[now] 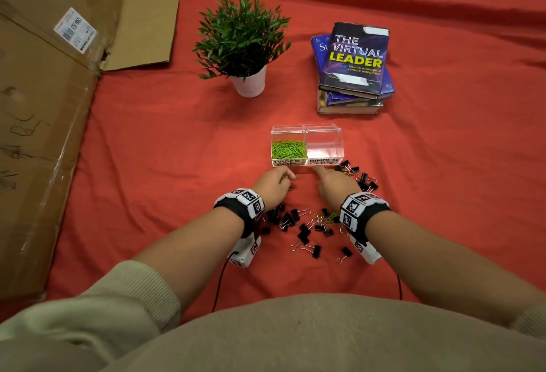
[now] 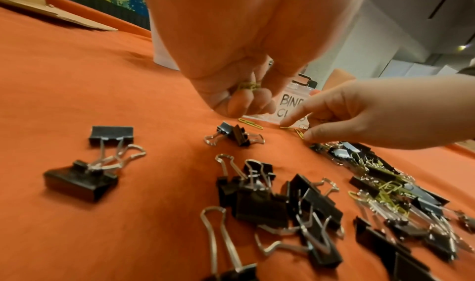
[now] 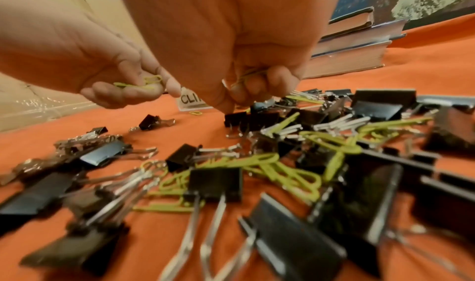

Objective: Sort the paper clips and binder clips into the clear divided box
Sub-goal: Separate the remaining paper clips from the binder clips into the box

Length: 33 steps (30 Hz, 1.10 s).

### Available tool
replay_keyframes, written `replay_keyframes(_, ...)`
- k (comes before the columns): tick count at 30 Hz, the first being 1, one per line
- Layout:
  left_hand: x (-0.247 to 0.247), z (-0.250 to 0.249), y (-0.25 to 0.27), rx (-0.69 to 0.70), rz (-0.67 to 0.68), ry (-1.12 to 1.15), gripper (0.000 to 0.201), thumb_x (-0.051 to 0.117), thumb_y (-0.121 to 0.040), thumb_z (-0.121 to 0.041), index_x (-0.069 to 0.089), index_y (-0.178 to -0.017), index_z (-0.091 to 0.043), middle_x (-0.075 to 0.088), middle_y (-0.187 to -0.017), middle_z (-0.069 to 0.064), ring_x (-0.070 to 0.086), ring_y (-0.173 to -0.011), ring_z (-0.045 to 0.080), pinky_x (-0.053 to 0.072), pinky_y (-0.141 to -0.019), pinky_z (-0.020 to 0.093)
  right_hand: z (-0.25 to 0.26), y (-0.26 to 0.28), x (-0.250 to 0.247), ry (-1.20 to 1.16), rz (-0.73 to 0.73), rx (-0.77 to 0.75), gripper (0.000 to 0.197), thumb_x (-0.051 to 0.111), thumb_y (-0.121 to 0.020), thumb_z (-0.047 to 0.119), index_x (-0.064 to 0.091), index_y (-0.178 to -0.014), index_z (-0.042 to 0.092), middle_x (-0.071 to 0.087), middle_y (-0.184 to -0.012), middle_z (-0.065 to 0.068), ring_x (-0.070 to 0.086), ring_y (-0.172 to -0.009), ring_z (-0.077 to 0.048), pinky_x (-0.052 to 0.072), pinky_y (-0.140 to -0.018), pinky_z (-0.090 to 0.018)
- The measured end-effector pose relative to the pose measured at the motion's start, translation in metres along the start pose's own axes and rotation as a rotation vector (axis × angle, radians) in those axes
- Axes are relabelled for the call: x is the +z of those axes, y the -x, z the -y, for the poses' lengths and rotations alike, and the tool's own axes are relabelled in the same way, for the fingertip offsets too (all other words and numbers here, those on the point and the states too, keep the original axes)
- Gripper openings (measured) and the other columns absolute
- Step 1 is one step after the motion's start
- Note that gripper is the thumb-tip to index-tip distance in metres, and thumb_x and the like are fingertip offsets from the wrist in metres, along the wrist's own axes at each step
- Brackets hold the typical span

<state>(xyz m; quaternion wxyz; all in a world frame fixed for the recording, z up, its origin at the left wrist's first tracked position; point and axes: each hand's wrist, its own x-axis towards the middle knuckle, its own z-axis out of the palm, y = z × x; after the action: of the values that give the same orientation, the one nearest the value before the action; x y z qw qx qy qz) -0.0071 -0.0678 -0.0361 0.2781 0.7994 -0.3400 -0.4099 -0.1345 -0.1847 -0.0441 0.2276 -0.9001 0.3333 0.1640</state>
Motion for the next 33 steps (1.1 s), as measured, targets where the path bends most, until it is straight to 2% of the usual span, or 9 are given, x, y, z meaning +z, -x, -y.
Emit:
replay_keyframes(2,0.0,-0.003,-0.001,0.006,-0.025,-0.011,0.022,0.04,-0.092,-0.006,0.059,-0.092,-0.018,0.052,-0.066,-0.004,0.039,-0.048,0.011,0.032,-0.047,0.023,-0.002,0.004,0.002,0.008,-0.029,-0.024,0.042,0.036,-0.094,0.013,0.039,-0.136,0.018,0.062,-0.116,-0.013,0.062,-0.098,-0.033,0.053,-0.079,-0.045)
replay_keyframes(5,0.0,-0.009,-0.004,0.028,-0.041,-0.09,0.017,0.04,-0.093,-0.011,0.056,-0.087,-0.012,0.059,-0.081,0.003,0.049,-0.062,0.016,0.038,-0.059,0.028,-0.007,0.007,0.001,-0.034,-0.102,-0.002,0.038,0.042,-0.095,0.017,0.042,-0.133,0.017,0.065,-0.108,-0.012,0.063,-0.092,-0.031,0.054,-0.075,-0.042)
replay_keyframes(10,0.006,-0.013,-0.011,0.069,-0.054,-0.273,0.011,0.044,-0.093,-0.02,0.047,-0.084,-0.015,0.053,-0.078,0.001,0.052,-0.073,0.023,0.04,-0.065,0.031,-0.017,0.013,0.002,-0.059,-0.109,0.132,0.029,0.046,-0.092,0.024,0.047,-0.119,0.012,0.067,-0.097,-0.009,0.064,-0.084,-0.028,0.055,-0.069,-0.038)
replay_keyframes(13,0.007,-0.017,-0.013,0.094,-0.052,-0.468,0.012,0.042,-0.093,-0.017,0.051,-0.1,-0.012,0.06,-0.099,0.009,0.06,-0.089,0.032,0.049,-0.074,0.039,-0.024,0.018,0.003,-0.059,-0.123,0.142,0.03,0.047,-0.09,0.021,0.047,-0.119,0.012,0.067,-0.095,-0.009,0.063,-0.081,-0.028,0.05,-0.063,-0.034)
replay_keyframes(17,0.011,-0.019,-0.011,0.166,-0.018,-0.799,0.037,0.038,-0.09,0.001,0.044,-0.126,-0.006,0.056,-0.122,0.016,0.058,-0.109,0.036,0.049,-0.083,0.045,-0.022,0.015,0.001,0.028,-0.123,0.088,0.035,0.044,-0.092,0.017,0.046,-0.127,0.018,0.066,-0.097,-0.008,0.063,-0.083,-0.028,0.051,-0.062,-0.035)
replay_keyframes(20,0.012,-0.019,-0.008,0.184,-0.006,-0.913,0.036,0.039,-0.088,0.004,0.046,-0.123,-0.003,0.055,-0.122,0.017,0.058,-0.11,0.034,0.049,-0.083,0.045,-0.02,0.009,0.0,0.089,-0.097,0.098,0.029,0.044,-0.092,0.014,0.05,-0.12,0.013,0.066,-0.105,-0.01,0.063,-0.093,-0.03,0.054,-0.071,-0.038)
replay_keyframes(25,0.013,-0.019,-0.005,0.219,0.0,-0.994,0.032,0.037,-0.089,0.005,0.046,-0.119,0.0,0.055,-0.12,0.017,0.059,-0.107,0.036,0.049,-0.079,0.044,-0.014,0.01,0.0,0.18,-0.046,0.041,0.02,0.044,-0.093,0.014,0.048,-0.109,0.004,0.063,-0.103,-0.013,0.061,-0.092,-0.033,0.047,-0.068,-0.038)
replay_keyframes(29,0.012,-0.011,-0.006,0.191,0.019,-0.967,0.029,0.037,-0.091,0.003,0.044,-0.118,-0.001,0.055,-0.119,0.018,0.058,-0.107,0.036,0.048,-0.08,0.045,-0.008,0.011,-0.002,0.002,0.012,0.052,0.022,0.047,-0.091,0.023,0.05,-0.105,0.006,0.061,-0.101,-0.013,0.06,-0.092,-0.031,0.047,-0.074,-0.038)
replay_keyframes(33,0.014,-0.007,-0.007,0.116,0.009,-0.761,0.023,0.038,-0.093,-0.01,0.046,-0.113,-0.003,0.054,-0.118,0.017,0.056,-0.105,0.037,0.045,-0.083,0.046,-0.005,0.015,-0.005,-0.478,-0.069,0.118,0.006,0.054,-0.088,0.019,0.052,-0.086,0.014,0.061,-0.079,-0.002,0.055,-0.063,-0.018,0.042,-0.054,-0.027)
